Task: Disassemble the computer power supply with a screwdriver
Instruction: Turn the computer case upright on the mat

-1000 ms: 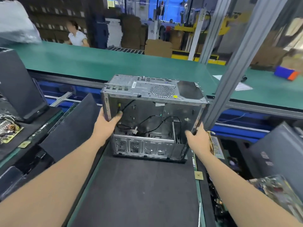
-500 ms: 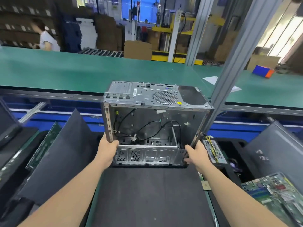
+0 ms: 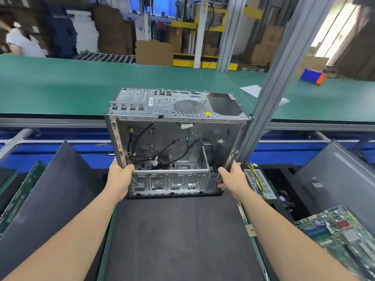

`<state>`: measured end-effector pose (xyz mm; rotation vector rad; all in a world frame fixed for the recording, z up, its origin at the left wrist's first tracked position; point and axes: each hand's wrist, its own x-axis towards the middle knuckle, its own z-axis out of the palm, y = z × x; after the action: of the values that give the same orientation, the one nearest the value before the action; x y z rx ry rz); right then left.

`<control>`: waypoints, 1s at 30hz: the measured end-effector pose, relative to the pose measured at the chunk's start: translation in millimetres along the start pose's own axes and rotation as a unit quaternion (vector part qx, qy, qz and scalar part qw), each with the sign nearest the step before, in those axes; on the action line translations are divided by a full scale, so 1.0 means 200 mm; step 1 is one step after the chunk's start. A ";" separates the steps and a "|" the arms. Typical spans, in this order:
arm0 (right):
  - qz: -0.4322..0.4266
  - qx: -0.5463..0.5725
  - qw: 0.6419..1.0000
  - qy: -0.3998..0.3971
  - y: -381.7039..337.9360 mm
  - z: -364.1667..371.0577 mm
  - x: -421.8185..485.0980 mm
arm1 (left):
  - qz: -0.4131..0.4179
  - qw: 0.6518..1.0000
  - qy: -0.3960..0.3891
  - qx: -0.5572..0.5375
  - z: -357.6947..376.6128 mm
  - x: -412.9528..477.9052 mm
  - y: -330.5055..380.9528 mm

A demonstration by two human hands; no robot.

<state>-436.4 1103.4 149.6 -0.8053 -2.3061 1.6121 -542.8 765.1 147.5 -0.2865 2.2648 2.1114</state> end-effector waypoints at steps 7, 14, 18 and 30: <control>-0.002 0.009 1.000 -0.009 -0.01 0.01 0.06 | -0.017 1.000 0.008 -0.010 0.03 0.05 0.02; 0.007 0.008 1.000 -0.020 -0.04 0.00 0.08 | -0.031 0.999 0.008 -0.017 0.05 0.04 0.02; 0.005 0.009 1.000 -0.024 -0.05 0.00 0.07 | -0.060 0.998 0.028 -0.016 0.07 0.02 0.05; -0.014 -0.103 0.994 -0.033 -0.06 -0.13 -0.18 | -0.227 0.966 -0.120 -0.015 0.62 -0.57 0.20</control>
<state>-398.0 1102.0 176.0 -0.7676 -2.5494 1.4266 -449.1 903.8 193.9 -0.4699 1.8212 1.8324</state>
